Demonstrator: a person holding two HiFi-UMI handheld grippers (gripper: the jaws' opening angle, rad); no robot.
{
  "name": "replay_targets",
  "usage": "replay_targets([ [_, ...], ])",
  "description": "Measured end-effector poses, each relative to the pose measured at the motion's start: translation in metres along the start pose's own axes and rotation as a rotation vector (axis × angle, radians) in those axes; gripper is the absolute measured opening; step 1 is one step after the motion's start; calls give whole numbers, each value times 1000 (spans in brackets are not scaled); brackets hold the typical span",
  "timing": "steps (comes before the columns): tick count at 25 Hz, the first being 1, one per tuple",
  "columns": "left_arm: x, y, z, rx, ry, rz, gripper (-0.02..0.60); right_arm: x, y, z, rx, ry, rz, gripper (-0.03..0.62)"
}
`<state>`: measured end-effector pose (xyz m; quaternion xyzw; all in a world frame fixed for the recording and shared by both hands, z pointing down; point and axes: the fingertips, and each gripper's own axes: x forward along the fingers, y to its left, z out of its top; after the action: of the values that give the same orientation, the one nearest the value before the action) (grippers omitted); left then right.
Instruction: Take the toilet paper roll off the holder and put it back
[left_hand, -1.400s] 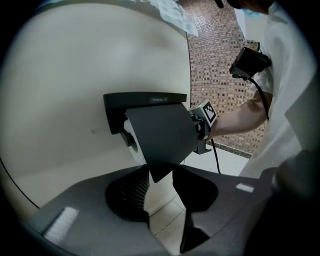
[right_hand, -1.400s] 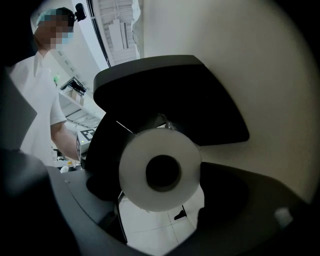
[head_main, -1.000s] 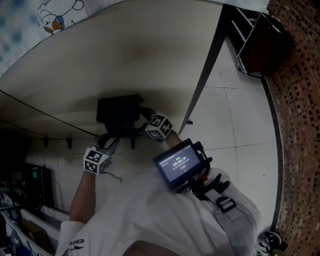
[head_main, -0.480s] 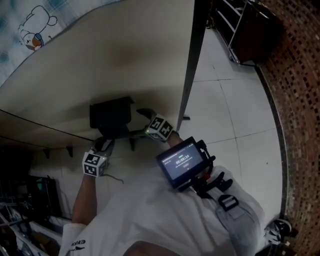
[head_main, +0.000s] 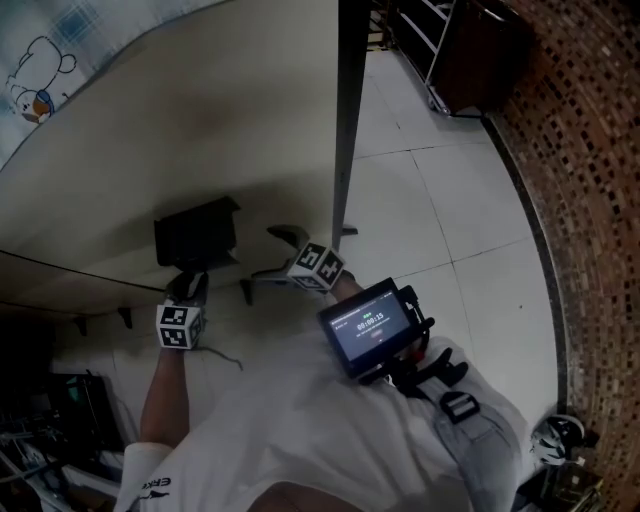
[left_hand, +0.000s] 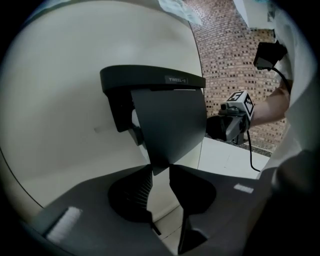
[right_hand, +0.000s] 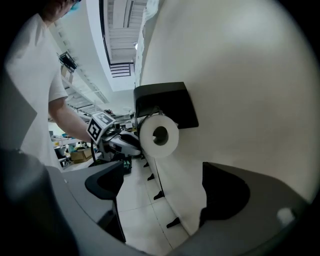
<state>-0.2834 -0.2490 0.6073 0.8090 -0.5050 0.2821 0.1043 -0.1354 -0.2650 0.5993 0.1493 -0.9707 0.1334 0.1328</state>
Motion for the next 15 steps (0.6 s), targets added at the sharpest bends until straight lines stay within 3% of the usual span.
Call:
replay_targets([
  [15,-6,-5,-2,-78,-67,141,118,-29,33,26,-40,-46,40,476],
])
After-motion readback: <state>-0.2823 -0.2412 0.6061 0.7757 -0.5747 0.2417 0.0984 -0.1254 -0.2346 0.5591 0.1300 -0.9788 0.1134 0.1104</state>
